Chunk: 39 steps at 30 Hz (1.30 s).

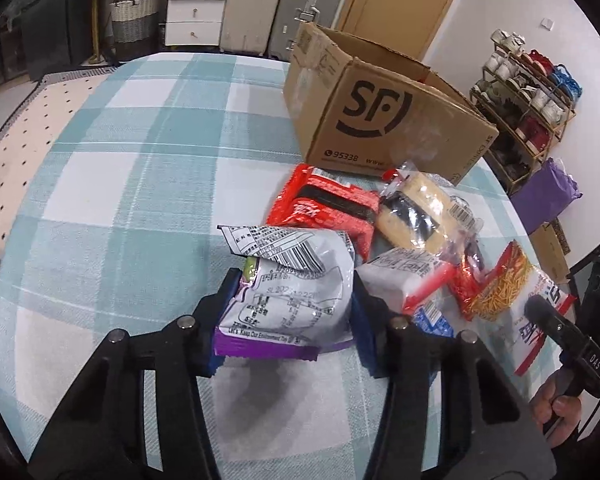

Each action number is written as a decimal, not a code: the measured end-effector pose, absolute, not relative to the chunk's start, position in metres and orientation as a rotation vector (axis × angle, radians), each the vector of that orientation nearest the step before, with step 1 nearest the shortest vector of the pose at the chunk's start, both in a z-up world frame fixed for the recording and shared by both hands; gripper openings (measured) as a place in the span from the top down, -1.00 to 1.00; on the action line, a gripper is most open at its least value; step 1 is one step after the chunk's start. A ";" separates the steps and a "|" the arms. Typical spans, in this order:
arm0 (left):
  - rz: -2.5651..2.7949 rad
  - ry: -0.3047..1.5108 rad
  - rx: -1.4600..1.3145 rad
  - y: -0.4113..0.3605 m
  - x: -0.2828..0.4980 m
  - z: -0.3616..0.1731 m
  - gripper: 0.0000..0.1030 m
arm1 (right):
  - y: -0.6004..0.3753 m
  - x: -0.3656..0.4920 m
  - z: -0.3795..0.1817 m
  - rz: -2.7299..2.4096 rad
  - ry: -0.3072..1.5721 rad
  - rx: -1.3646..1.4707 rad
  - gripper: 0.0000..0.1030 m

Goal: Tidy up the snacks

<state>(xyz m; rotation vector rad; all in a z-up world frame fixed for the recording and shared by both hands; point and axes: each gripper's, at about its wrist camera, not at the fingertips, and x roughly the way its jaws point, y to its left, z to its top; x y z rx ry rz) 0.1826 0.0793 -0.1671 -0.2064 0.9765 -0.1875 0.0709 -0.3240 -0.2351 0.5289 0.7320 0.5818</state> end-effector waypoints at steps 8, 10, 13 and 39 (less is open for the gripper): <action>-0.147 0.916 -0.149 0.085 0.148 -0.141 0.10 | -0.322 0.067 -0.230 0.592 0.697 0.510 0.26; -0.138 0.899 -0.145 0.086 0.138 -0.133 0.10 | -0.320 0.065 -0.226 0.601 0.684 0.497 0.26; -0.142 0.875 -0.134 0.083 0.123 -0.120 0.10 | -0.316 0.060 -0.218 0.613 0.675 0.484 0.26; -0.257 0.785 -0.127 0.044 0.045 -0.075 0.10 | -0.306 -0.014 -0.173 0.556 0.665 0.332 -0.04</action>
